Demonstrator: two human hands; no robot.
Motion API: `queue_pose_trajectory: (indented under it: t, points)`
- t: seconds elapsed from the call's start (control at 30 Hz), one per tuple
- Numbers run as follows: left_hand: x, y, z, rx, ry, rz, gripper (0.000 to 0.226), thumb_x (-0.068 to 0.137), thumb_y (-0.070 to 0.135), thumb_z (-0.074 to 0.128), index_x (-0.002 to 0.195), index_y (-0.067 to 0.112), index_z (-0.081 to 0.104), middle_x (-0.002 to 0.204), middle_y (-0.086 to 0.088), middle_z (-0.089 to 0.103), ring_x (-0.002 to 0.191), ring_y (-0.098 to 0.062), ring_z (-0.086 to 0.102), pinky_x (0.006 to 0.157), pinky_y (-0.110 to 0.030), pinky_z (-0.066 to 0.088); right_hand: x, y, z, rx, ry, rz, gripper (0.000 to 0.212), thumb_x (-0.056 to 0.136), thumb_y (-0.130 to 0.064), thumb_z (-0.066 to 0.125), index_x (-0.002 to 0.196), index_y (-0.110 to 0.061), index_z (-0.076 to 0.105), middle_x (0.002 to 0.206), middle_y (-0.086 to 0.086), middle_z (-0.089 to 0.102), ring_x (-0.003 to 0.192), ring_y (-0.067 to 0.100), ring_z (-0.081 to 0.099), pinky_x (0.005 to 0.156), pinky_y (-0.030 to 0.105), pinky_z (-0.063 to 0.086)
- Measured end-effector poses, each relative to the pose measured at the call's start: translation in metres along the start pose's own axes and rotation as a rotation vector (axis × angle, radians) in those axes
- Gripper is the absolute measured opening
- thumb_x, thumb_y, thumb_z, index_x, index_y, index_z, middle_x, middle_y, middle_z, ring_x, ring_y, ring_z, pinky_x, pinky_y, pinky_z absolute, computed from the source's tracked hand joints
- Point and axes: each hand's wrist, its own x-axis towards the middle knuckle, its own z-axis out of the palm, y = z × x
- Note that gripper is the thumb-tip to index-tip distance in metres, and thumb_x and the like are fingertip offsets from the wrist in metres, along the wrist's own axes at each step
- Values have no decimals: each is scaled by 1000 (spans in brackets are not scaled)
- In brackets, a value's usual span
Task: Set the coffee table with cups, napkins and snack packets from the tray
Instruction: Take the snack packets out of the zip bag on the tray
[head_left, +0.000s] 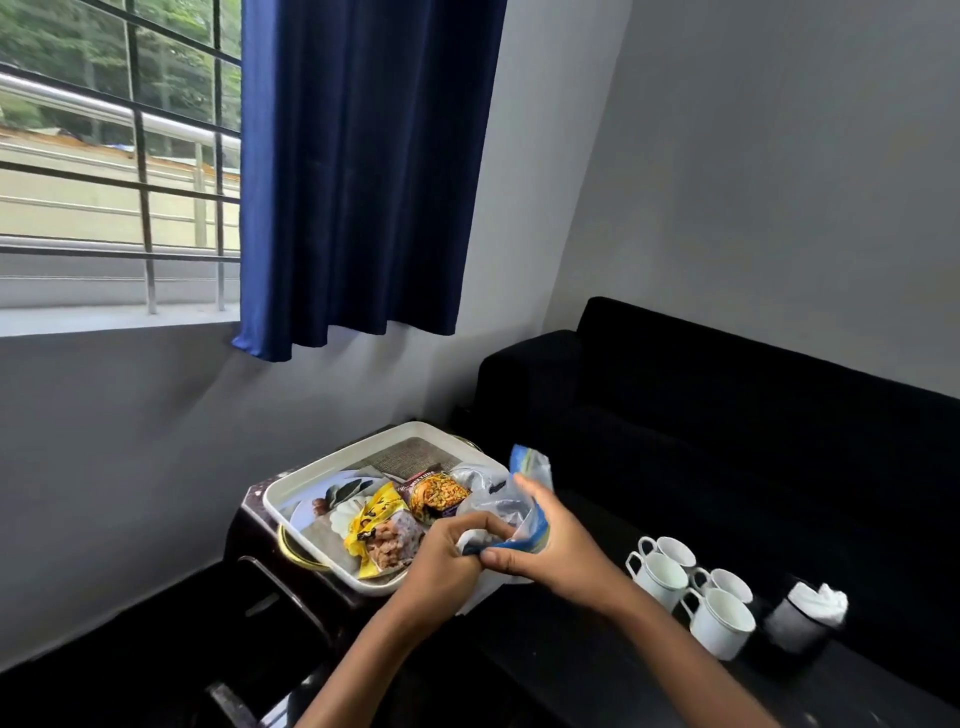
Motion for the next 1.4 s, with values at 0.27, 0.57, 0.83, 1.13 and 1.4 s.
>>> queue_pose_trajectory:
  t: [0.27,0.57,0.83,1.13,1.4]
  points:
    - [1,-2,7,113,270,184,56,74,-18,57,98,32,61,108,6,58,104,1,54,83,-12,46,-10,1,12,79,230,-23,9,81,-14,70,90,-17,70,87,1,72,85,10,68,75,26,54]
    - [1,4,0,-147,94,60,90,58,18,85,135,33,41,125,6,54,99,6,62,70,-11,52,-20,-9,-4,184,258,-88,34,81,-3,68,58,-24,56,60,-14,62,66,-3,60,61,14,48]
    - [-10,18,3,-225,-243,-31,76,52,45,87,120,25,59,113,-2,71,103,-13,67,77,-17,52,-48,0,-33,397,14,-78,11,80,9,64,74,2,58,82,9,60,85,16,57,78,25,47]
    - [-28,25,81,-278,41,56,32,63,27,76,95,23,72,91,4,76,80,-6,71,61,-14,53,-89,18,-67,384,225,4,27,76,12,63,78,-14,60,86,5,62,81,12,60,73,25,49]
    - [-44,35,192,-267,146,141,19,80,26,74,96,35,68,96,6,75,90,-12,71,70,-23,56,-157,54,-102,109,656,72,51,85,-17,65,127,-27,39,119,-2,52,103,11,55,83,27,51]
